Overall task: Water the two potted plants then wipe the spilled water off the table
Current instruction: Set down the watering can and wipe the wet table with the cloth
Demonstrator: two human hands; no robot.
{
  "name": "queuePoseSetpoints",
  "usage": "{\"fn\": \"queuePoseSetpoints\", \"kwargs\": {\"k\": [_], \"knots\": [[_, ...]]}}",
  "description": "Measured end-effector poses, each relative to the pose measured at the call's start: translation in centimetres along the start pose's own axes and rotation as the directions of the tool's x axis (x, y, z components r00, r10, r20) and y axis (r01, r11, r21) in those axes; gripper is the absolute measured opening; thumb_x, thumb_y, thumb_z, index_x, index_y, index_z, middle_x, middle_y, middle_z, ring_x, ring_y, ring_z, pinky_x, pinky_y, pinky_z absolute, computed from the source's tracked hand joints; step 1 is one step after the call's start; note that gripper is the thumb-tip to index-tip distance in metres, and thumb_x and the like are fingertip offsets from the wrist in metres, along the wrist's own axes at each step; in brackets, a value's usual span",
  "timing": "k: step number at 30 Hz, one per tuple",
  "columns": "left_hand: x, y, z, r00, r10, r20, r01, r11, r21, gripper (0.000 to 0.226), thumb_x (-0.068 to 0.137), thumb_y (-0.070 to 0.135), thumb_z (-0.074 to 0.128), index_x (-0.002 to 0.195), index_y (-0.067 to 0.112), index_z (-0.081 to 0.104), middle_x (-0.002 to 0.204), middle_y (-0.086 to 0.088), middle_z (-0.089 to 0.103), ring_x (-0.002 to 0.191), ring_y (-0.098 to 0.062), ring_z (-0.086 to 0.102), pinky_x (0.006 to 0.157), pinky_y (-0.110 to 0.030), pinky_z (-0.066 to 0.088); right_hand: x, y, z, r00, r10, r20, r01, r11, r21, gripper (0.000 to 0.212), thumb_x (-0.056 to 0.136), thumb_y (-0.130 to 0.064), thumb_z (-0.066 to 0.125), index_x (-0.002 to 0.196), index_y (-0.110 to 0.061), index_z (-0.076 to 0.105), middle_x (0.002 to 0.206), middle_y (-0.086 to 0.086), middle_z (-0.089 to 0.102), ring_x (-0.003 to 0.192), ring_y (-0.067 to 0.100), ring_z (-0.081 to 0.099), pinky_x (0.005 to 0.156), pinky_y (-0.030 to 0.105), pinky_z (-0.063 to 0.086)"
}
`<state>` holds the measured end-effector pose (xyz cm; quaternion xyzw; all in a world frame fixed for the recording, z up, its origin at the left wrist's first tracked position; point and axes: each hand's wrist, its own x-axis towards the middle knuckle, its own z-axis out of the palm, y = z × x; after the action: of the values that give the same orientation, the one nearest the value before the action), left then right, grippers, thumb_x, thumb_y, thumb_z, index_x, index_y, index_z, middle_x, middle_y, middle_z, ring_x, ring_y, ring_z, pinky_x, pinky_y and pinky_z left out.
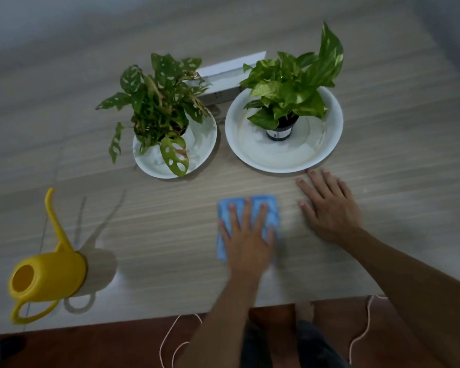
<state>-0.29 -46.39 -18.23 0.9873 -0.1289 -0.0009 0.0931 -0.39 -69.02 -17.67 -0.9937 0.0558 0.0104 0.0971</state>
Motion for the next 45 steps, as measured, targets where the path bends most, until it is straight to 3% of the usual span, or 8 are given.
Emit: {"fn": "queuePoseSetpoints", "kwargs": {"k": [6, 13, 20, 27, 31, 37, 42, 45], "knots": [[-3.9, -10.1, -2.2, 0.852, -0.504, -0.143, 0.505, 0.863, -0.034, 0.06, 0.099, 0.052, 0.027, 0.156, 0.038, 0.015, 0.166, -0.008, 0.022, 0.15, -0.042, 0.019, 0.111, -0.07, 0.021, -0.1, 0.0, 0.1, 1.0, 0.006, 0.02, -0.006, 1.0, 0.004, 0.058, 0.097, -0.053, 0.028, 0.152, -0.033, 0.03, 0.161, 0.001, 0.028, 0.148, 0.028, 0.02, 0.117, 0.05, 0.019], [0.9, 1.0, 0.6, 0.998, -0.032, -0.053, 0.031, 0.999, -0.017, 0.054, 0.1, 0.05, 0.034, 0.153, 0.039, 0.033, 0.165, 0.0, 0.025, 0.152, -0.035, 0.017, 0.116, -0.064, 0.018, 0.1, 0.0, 0.0, 1.0, 0.009, 0.002, -0.009, 1.0, 0.001, 0.059, 0.096, -0.053, 0.028, 0.151, -0.034, 0.031, 0.161, 0.0, 0.028, 0.149, 0.027, 0.02, 0.118, 0.048, 0.017], [4.9, -2.2, 1.2, 0.844, -0.502, -0.188, 0.496, 0.865, -0.082, 0.057, 0.098, 0.046, 0.035, 0.152, 0.028, 0.038, 0.161, -0.012, 0.033, 0.147, -0.046, 0.024, 0.11, -0.072, 0.021, 0.0, -0.3, 0.0, 1.0, 0.011, -0.008, -0.011, 1.0, 0.009, 0.059, 0.096, -0.053, 0.028, 0.151, -0.033, 0.032, 0.16, 0.002, 0.03, 0.149, 0.027, 0.02, 0.118, 0.048, 0.017], [10.7, -5.4, 1.2, 0.916, -0.355, -0.189, 0.348, 0.935, -0.07, 0.056, 0.098, 0.05, 0.036, 0.15, 0.032, 0.042, 0.158, -0.007, 0.039, 0.146, -0.04, 0.03, 0.112, -0.068, 0.021, 0.2, -0.1, 0.1, 1.0, -0.002, -0.008, 0.002, 1.0, 0.003, 0.059, 0.096, -0.054, 0.027, 0.151, -0.032, 0.033, 0.16, 0.002, 0.029, 0.148, 0.028, 0.02, 0.117, 0.05, 0.018], [-0.2, -4.8, -0.5, 0.902, -0.396, -0.174, 0.392, 0.918, -0.056, 0.059, 0.1, 0.05, 0.037, 0.156, 0.033, 0.028, 0.165, -0.007, 0.025, 0.15, -0.041, 0.021, 0.113, -0.068, 0.021, 0.2, -0.1, 0.2, 1.0, 0.004, 0.005, -0.004, 1.0, 0.003, 0.058, 0.095, -0.052, 0.03, 0.149, -0.031, 0.037, 0.159, 0.002, 0.032, 0.148, 0.028, 0.022, 0.116, 0.051, 0.02], [-0.7, 2.7, 0.6, 0.992, 0.101, 0.07, -0.099, 0.995, -0.021, 0.056, 0.102, 0.056, 0.027, 0.156, 0.043, 0.02, 0.168, 0.005, 0.014, 0.155, -0.03, 0.006, 0.119, -0.063, 0.011, 0.3, 0.1, 0.4, 1.0, 0.007, 0.017, -0.007, 1.0, -0.002, 0.058, 0.094, -0.052, 0.032, 0.148, -0.03, 0.039, 0.159, 0.001, 0.032, 0.147, 0.028, 0.025, 0.115, 0.05, 0.021], [-2.0, -5.6, -0.9, 0.942, -0.324, -0.093, 0.327, 0.945, 0.019, 0.058, 0.101, 0.052, 0.029, 0.157, 0.036, 0.022, 0.167, -0.004, 0.02, 0.152, -0.037, 0.015, 0.113, -0.067, 0.021, 0.3, 1.0, -0.5, 1.0, -0.029, -0.007, 0.03, 0.996, 0.081, 0.059, 0.095, -0.047, 0.03, 0.146, -0.021, 0.044, 0.155, 0.006, 0.039, 0.143, 0.031, 0.032, 0.112, 0.052, 0.028], [-8.4, 1.5, -0.7, 0.972, -0.234, -0.022, 0.234, 0.972, -0.033, 0.061, 0.099, 0.05, 0.036, 0.157, 0.035, 0.023, 0.167, -0.003, 0.018, 0.153, -0.039, 0.011, 0.115, -0.067, 0.018, 1.0, 4.9, -2.1, 0.996, 0.066, -0.063, -0.059, 0.991, 0.117, 0.057, 0.095, -0.044, 0.033, 0.144, -0.018, 0.045, 0.154, 0.01, 0.039, 0.143, 0.036, 0.031, 0.109, 0.055, 0.031]]}}
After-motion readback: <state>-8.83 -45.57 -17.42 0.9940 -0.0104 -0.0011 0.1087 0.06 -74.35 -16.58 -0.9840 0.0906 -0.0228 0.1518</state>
